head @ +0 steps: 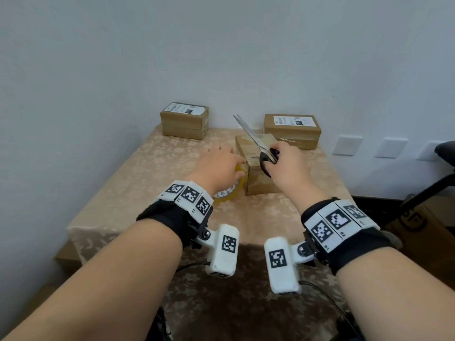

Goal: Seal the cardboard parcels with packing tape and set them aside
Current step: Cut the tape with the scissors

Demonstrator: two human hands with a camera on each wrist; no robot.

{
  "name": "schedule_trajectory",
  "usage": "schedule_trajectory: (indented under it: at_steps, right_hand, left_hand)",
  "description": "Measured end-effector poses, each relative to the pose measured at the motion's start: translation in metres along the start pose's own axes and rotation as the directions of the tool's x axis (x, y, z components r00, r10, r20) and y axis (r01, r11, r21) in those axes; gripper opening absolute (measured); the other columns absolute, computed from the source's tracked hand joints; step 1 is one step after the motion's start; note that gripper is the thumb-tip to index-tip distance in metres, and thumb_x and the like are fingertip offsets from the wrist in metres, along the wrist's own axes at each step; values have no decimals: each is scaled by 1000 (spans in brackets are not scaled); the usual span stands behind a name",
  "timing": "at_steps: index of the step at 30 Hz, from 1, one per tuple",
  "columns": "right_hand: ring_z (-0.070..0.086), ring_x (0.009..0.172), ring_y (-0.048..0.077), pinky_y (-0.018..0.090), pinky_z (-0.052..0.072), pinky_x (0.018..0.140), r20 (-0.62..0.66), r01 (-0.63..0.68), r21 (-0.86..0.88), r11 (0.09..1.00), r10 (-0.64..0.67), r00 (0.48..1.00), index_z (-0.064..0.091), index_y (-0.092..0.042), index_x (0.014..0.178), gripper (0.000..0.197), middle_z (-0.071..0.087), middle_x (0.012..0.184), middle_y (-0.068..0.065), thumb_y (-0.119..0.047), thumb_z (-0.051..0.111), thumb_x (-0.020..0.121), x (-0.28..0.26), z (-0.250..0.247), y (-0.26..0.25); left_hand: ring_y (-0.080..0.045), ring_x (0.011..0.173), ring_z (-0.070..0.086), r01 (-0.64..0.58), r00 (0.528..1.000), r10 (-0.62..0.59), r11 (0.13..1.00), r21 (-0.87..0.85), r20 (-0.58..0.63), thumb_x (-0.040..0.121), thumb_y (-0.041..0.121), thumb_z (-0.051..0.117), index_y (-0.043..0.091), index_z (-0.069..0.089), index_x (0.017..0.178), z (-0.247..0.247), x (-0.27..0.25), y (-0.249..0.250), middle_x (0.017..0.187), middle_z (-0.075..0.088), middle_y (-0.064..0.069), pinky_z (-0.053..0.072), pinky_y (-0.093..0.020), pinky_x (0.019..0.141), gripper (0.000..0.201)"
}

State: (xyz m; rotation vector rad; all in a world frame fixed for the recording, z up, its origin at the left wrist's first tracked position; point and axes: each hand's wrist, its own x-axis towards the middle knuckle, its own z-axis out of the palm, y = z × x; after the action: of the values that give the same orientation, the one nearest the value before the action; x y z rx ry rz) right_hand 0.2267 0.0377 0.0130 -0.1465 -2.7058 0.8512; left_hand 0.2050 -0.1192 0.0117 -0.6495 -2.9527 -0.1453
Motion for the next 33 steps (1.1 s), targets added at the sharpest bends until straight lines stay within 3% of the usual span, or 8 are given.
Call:
schedule_trajectory:
  at_steps: [3,6,10,13,16,23,29,33]
  right_hand:
    - [57,103,26,32,43,79,-3,41,57,998,-41,999,59,-12,119,31,61,109,7,-21,62,90,1,6,-11]
    - [59,87,24,31,45,71,15,78,114,990,-80,997,65,-11,105,18,58,86,3,-22,62,91,1,5,-20]
    - [59,76,18,28,46,64,232,-116,416,902,18,973,59,-17,109,28,63,82,1,-35,66,89,-7,-12,-26]
    - [56,62,14,25,46,64,540,-303,451,839,14,842,56,-13,107,50,60,71,1,-57,59,84,-22,-30,-22]
    - [55,58,14,30,44,71,734,-333,336,881,-23,679,53,-13,95,63,58,66,1,-70,50,70,-35,-43,-7]
    - [54,51,11,22,42,60,821,-361,96,927,131,556,51,-13,100,79,55,62,-2,-78,41,57,-57,-58,10]
    - [55,49,9,20,40,60,801,-413,125,902,154,579,50,-15,95,73,54,62,-2,-76,46,55,-59,-43,6]
    - [59,50,10,20,41,51,756,-423,166,891,160,634,51,-13,85,59,58,64,2,-71,50,76,-56,-24,2]
  left_hand:
    - [-24,112,47,-2,1000,0,997,-81,-22,92,42,52,27,52,130,-3,0,-7,120,51,-3,40,-37,90,41]
    - [-22,105,51,-18,999,12,985,-172,-32,90,39,58,22,58,123,-7,-2,-17,114,54,-3,42,-33,85,37]
    - [-23,104,51,-38,999,34,970,-239,-21,89,35,60,22,61,119,-8,-6,-24,112,53,-4,42,-40,91,32]
    - [-25,107,50,-42,999,37,972,-232,-25,92,34,57,22,61,120,-6,-10,-24,114,53,-6,42,-42,93,30]
    - [-27,116,45,-28,999,23,976,-217,-23,94,33,53,22,59,125,-5,-13,-23,122,50,-8,38,-41,99,33]
    - [-29,122,40,2,1000,-1,976,-217,2,98,28,48,23,56,127,-6,-18,-17,127,46,-9,32,-39,102,31]
    - [-30,120,39,10,1000,-7,980,-199,19,98,29,46,25,56,127,-7,-18,-16,124,46,-9,32,-41,102,31]
    - [-29,119,39,1,1000,0,979,-204,4,98,29,47,25,56,127,-5,-16,-18,122,46,-8,32,-39,101,31]
